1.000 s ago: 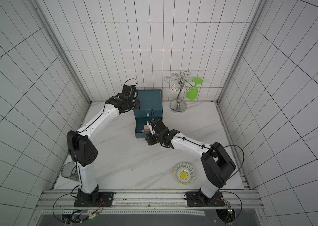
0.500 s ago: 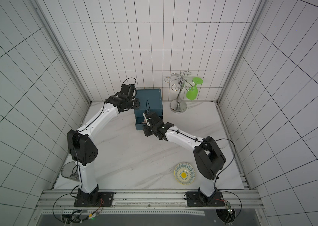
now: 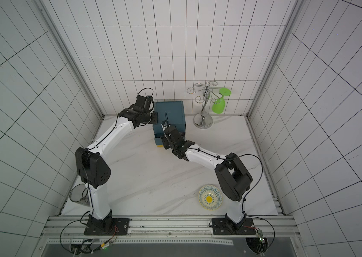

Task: Place the plugs into the drawer by color
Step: Close the drawer in the storage box.

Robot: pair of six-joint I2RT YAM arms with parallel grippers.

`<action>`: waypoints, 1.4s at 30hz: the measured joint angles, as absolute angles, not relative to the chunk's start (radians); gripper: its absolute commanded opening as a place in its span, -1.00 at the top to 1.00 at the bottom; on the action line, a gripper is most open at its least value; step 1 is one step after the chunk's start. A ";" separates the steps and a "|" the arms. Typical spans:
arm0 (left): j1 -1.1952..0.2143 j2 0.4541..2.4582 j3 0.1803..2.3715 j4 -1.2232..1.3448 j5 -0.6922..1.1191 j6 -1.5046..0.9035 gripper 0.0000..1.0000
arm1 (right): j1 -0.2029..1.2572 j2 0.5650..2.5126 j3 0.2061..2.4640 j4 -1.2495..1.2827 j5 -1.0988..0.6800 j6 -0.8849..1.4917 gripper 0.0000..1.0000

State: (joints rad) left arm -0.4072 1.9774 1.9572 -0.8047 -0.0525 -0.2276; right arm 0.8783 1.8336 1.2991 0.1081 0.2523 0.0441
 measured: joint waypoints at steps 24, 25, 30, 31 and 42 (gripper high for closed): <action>-0.405 1.965 1.935 -0.786 -0.037 -0.216 0.44 | 0.890 1.895 1.237 0.074 0.128 0.060 -0.17; -0.405 1.964 1.935 -0.786 -0.034 -0.215 0.44 | 0.889 1.902 1.248 0.078 0.142 0.057 -0.17; -0.404 1.964 1.935 -0.788 -0.028 -0.208 0.45 | 0.889 1.951 1.355 0.076 0.218 0.030 -0.18; -0.404 1.964 1.935 -0.788 -0.028 -0.208 0.45 | 0.889 1.975 1.394 0.071 0.235 0.021 -0.18; -0.406 1.950 1.933 -0.820 0.001 -0.228 0.09 | 0.927 2.030 1.456 0.034 0.345 -0.070 -0.32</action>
State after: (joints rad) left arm -0.4061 1.9499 1.9327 -0.8200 0.0013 -0.2279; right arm 0.9268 2.0300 1.4559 0.0341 0.3447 -0.0696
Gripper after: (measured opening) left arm 0.396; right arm 0.625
